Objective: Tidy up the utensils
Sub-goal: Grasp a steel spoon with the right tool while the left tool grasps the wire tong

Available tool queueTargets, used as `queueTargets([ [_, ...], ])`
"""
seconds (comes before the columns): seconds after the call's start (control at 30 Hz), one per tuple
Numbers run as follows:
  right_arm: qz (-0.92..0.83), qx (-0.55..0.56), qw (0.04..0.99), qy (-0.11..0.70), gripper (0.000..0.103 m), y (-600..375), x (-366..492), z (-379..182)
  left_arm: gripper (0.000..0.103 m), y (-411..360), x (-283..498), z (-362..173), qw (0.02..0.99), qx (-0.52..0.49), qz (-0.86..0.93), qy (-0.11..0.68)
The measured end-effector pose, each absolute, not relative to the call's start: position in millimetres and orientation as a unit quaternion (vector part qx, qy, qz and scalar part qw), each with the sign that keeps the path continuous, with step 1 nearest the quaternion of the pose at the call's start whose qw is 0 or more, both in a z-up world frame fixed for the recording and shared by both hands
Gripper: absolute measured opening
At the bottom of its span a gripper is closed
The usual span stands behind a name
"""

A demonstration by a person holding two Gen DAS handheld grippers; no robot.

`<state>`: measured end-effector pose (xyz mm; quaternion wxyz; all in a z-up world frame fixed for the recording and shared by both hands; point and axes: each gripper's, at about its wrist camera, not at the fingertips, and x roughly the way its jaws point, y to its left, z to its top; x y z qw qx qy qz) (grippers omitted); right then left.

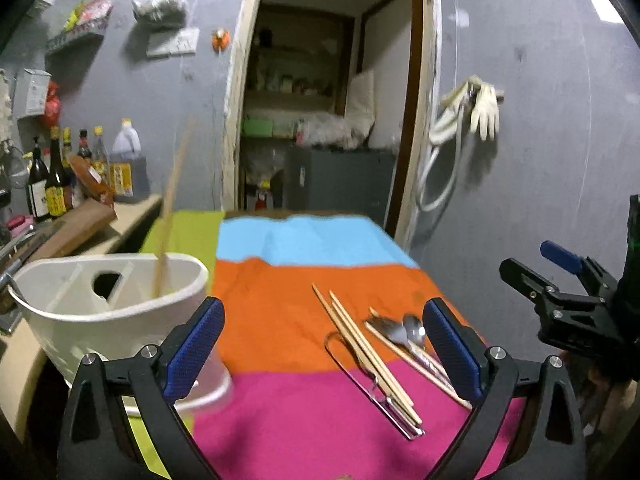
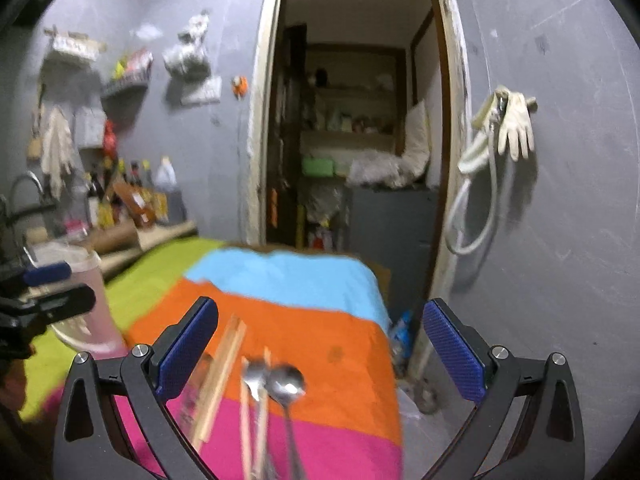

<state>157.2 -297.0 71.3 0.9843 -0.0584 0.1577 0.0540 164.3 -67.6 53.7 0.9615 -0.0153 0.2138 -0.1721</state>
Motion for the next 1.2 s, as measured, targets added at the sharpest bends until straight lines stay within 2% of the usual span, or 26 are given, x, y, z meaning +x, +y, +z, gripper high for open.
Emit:
queueTargets([
  [0.3, 0.068, -0.082, 0.955, 0.276, 0.103, -312, 189, 31, 0.096, -96, 191, 19, 0.935, 0.010, -0.179, 0.305],
  [0.37, 0.076, -0.082, 0.949, 0.294, 0.102, -314, 195, 24, 0.092, -100, 199, 13, 0.928, 0.012, -0.181, 0.325],
  [0.53, 0.100, -0.083, 0.933, 0.335, 0.093, -316, 209, 10, 0.068, -103, 225, -7, 0.899, 0.005, -0.187, 0.396],
  [0.63, 0.110, -0.105, 0.925, 0.348, 0.087, -311, 213, 2, 0.056, -102, 239, -17, 0.882, -0.014, -0.191, 0.431],
  [0.8, 0.125, -0.122, 0.912, 0.371, 0.076, -306, 222, -10, 0.047, -98, 258, -28, 0.858, -0.044, -0.203, 0.470],
  [1.03, 0.145, -0.122, 0.901, 0.391, 0.074, -303, 231, -19, 0.036, -96, 276, -31, 0.849, -0.053, -0.203, 0.486],
  [1.2, 0.150, -0.121, 0.900, 0.392, 0.074, -303, 234, -20, 0.036, -102, 284, -31, 0.844, -0.055, -0.202, 0.493],
])
